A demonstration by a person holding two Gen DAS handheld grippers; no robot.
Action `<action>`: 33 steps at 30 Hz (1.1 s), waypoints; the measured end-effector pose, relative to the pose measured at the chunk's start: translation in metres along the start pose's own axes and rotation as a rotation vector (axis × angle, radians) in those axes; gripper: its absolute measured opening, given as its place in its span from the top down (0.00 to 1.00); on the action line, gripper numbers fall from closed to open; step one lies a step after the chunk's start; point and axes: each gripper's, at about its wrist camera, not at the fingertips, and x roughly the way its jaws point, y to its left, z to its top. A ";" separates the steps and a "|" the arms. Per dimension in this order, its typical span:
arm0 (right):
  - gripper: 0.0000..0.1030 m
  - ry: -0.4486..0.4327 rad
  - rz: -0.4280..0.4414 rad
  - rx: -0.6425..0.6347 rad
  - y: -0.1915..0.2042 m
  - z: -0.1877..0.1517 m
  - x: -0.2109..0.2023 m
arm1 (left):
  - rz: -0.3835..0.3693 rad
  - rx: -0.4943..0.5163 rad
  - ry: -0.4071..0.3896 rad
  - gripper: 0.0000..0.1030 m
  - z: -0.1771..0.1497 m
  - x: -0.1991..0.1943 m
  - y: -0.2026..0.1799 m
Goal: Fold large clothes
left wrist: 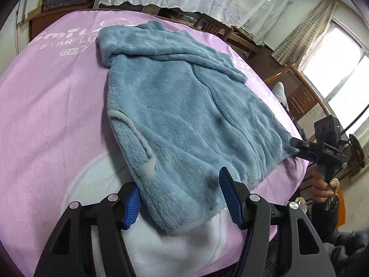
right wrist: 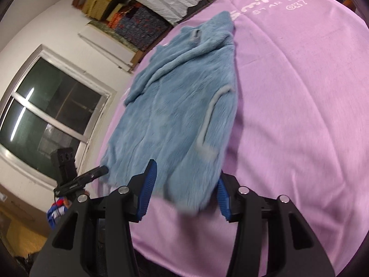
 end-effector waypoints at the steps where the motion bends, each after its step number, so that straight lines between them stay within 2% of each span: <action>1: 0.53 0.002 0.004 -0.011 0.003 -0.005 0.000 | -0.001 0.005 -0.002 0.39 -0.001 0.000 0.000; 5: 0.60 -0.006 -0.038 -0.038 0.005 -0.010 0.000 | -0.010 -0.007 0.000 0.47 0.004 0.006 0.002; 9: 0.61 -0.009 -0.025 -0.002 0.000 -0.004 0.002 | -0.013 -0.011 0.008 0.51 0.004 0.005 0.002; 16: 0.61 -0.019 -0.004 0.022 -0.004 0.000 0.001 | -0.013 0.002 0.008 0.52 0.001 0.006 -0.003; 18: 0.66 -0.029 -0.021 0.018 -0.004 0.000 0.001 | -0.001 0.000 0.006 0.64 0.004 0.009 -0.003; 19: 0.72 -0.037 -0.034 0.016 -0.004 0.000 0.002 | 0.009 0.002 0.005 0.74 0.005 0.010 -0.003; 20: 0.84 -0.036 -0.033 0.021 -0.005 -0.001 0.003 | 0.012 0.004 0.003 0.80 0.005 0.009 -0.002; 21: 0.85 -0.035 -0.025 0.031 -0.008 -0.002 0.004 | 0.011 0.000 -0.003 0.83 0.006 0.009 -0.001; 27: 0.86 -0.059 0.019 0.047 -0.010 0.001 -0.001 | 0.003 -0.005 -0.051 0.86 0.017 -0.006 0.000; 33: 0.86 -0.089 0.070 0.015 0.007 0.024 -0.012 | 0.014 0.004 -0.134 0.86 0.041 -0.030 -0.006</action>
